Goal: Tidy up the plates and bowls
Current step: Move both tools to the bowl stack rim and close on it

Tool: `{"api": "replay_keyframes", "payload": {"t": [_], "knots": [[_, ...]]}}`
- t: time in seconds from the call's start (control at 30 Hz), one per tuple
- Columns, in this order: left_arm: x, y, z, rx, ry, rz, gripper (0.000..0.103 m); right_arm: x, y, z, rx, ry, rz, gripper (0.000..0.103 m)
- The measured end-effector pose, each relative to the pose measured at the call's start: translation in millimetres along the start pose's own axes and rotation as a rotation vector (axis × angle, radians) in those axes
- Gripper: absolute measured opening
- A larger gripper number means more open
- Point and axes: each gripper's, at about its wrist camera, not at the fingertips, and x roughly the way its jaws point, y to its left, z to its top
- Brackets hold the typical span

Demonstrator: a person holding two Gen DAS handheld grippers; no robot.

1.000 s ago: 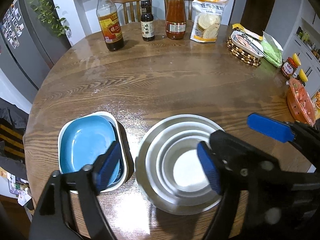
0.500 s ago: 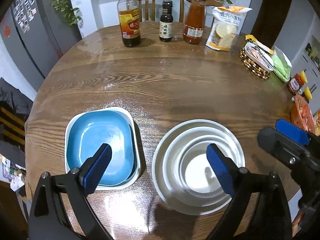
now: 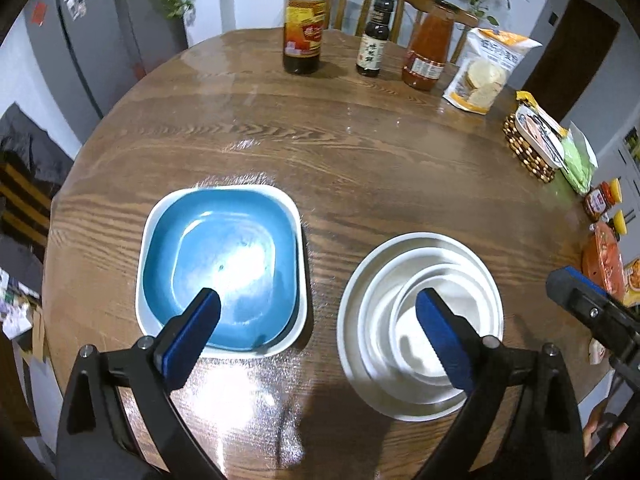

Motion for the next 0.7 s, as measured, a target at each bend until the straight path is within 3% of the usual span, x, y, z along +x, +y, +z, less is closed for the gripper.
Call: {"api": "replay_keyframes", "payload": {"t": [0.2,0.47,0.57,0.63,0.7], "knots": [[4,16,-6,-0.1,0.049,-0.048,0.098,9,-20,-5,0.049,0.056,0.044,0.075],[4,21,-17,-0.154,0.073,-0.034,0.096,21,-38,-9,0.057,0.127,0.056,0.075],[6,22,-20,-0.17,0.082,-0.037,0.089,29,-44,-10,0.07,0.16,0.082,0.075],[7,24,-22,-0.184,0.091,-0.039,0.08,33,-46,-11,0.087,0.178,0.12,0.075],[8,25,-25,-0.202,0.101,-0.047,0.077,37,-47,-10,0.082,0.189,0.126,0.074]]}}
